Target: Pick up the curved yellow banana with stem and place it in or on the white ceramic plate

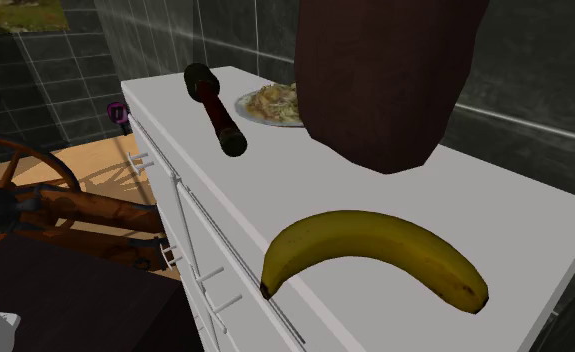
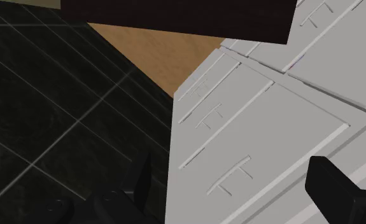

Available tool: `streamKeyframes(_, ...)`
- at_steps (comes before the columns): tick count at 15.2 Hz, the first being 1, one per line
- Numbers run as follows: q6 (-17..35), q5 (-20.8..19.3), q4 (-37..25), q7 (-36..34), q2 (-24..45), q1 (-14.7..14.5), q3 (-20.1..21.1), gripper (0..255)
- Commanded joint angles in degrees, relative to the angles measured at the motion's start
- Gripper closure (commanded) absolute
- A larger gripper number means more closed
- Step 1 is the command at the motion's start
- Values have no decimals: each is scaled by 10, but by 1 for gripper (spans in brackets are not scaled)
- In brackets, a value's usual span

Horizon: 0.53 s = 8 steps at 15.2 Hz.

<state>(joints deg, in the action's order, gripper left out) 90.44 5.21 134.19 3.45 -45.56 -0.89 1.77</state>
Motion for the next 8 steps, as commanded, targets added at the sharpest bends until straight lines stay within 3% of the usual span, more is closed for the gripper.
streamKeyframes(1,0,0,0,0,0,0,0,0)
streamKeyframes(8,64,14,-93,0,163,-6,8,0)
